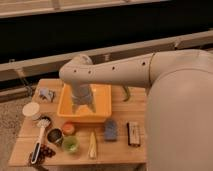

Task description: Place towel in paper cup

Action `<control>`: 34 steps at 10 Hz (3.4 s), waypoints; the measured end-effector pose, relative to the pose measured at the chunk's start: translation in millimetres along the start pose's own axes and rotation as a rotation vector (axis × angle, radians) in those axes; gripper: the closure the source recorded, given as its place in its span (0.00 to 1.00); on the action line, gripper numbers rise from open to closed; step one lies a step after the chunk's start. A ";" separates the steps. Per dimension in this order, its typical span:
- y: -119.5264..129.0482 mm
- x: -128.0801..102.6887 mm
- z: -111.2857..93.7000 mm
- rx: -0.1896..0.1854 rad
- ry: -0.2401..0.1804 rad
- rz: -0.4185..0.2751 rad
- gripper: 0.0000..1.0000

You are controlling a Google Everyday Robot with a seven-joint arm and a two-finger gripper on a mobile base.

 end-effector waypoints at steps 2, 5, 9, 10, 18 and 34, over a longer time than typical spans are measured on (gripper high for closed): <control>0.1 0.0 -0.1 0.000 0.000 0.000 0.35; 0.1 0.0 -0.1 0.000 0.000 0.000 0.35; 0.1 0.0 -0.1 0.000 0.000 0.000 0.35; 0.1 0.0 0.0 0.000 0.000 0.000 0.35; 0.1 0.0 0.0 0.000 0.000 0.000 0.35; 34.7 -26.9 -44.8 -0.131 -0.087 0.014 0.35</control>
